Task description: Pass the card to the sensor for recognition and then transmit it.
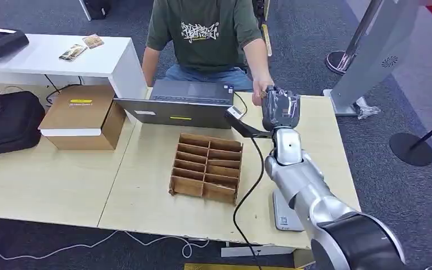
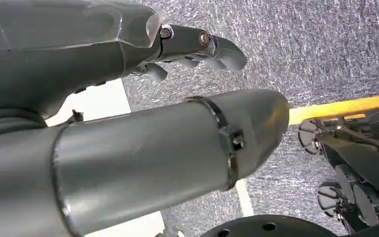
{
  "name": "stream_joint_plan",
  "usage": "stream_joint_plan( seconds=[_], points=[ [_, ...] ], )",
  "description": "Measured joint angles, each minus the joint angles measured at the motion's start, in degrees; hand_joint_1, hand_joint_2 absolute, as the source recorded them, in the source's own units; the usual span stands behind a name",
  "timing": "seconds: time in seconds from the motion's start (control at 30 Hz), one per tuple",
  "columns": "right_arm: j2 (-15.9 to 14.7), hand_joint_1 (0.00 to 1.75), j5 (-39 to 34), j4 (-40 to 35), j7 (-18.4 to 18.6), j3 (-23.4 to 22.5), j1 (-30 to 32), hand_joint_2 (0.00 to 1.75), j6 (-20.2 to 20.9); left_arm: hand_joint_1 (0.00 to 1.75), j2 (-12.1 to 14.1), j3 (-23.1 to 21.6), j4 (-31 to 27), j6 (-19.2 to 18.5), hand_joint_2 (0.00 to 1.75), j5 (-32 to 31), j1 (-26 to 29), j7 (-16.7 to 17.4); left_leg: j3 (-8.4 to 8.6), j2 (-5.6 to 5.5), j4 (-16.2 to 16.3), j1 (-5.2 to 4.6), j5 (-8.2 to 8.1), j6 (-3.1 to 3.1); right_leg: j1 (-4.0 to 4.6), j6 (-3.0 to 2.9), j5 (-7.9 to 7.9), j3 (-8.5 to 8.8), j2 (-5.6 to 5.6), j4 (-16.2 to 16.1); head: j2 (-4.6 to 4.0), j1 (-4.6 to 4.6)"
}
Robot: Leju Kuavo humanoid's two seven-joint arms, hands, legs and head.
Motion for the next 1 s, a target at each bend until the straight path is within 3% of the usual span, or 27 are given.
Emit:
stream_joint_plan(
  seconds=[0.13, 0.17, 0.37, 0.4, 0.43, 1.0],
  points=[
    [0.0, 1.75, 0.0, 0.5, 0.0, -0.3, 0.0, 1.75, 0.0, 0.0, 0.0, 0.0, 0.0, 0.0, 0.0, 0.2, 0.0, 0.0, 0.0, 0.0, 0.0, 0.0, 0.0, 0.0, 0.0, 0.0, 0.0, 0.0, 0.0, 0.0, -0.02, -0.02],
    [0.0, 1.34, 0.0, 0.5, -0.1, -0.3, 0.0, 1.75, 0.0, 0.0, 0.0, 0.0, 0.0, 0.0, 0.0, 0.2, 0.0, 0.0, 0.0, 0.0, 0.0, 0.0, 0.0, 0.0, 0.0, 0.0, 0.0, 0.0, 0.0, 0.0, 0.0, 0.0],
    [0.0, 1.34, 0.0, 0.5, -0.1, -0.3, 0.0, 1.75, 0.0, 0.0, 0.0, 0.0, 0.0, 0.0, 0.0, 0.2, 0.0, 0.0, 0.0, 0.0, 0.0, 0.0, 0.0, 0.0, 0.0, 0.0, 0.0, 0.0, 0.0, 0.0, 0.0, 0.0],
    [0.0, 0.42, 0.0, 0.5, -0.1, -0.3, 0.0, 1.75, 0.0, 0.0, 0.0, 0.0, 0.0, 0.0, 0.0, 0.2, 0.0, 0.0, 0.0, 0.0, 0.0, 0.0, 0.0, 0.0, 0.0, 0.0, 0.0, 0.0, 0.0, 0.0, 0.0, 0.0],
    [0.0, 0.03, 0.0, 0.6, -0.1, -0.4, 0.0, 1.75, 0.0, 0.0, 0.0, 0.0, 0.0, 0.0, 0.0, 0.2, 0.0, 0.0, 0.0, 0.0, 0.0, 0.0, 0.0, 0.0, 0.0, 0.0, 0.0, 0.0, 0.0, 0.0, 0.0, 0.0],
    [0.3, 0.0, 0.0, 1.3, -0.2, -2.3, 0.0, 1.75, -0.1, 0.0, 0.0, 0.0, 0.0, 0.0, 0.0, -0.2, 0.0, 0.0, 0.0, 0.0, 0.0, 0.0, 0.0, 0.0, 0.0, 0.0, 0.0, -0.01, 0.01, 0.0, 0.0, 0.0]
  ],
)
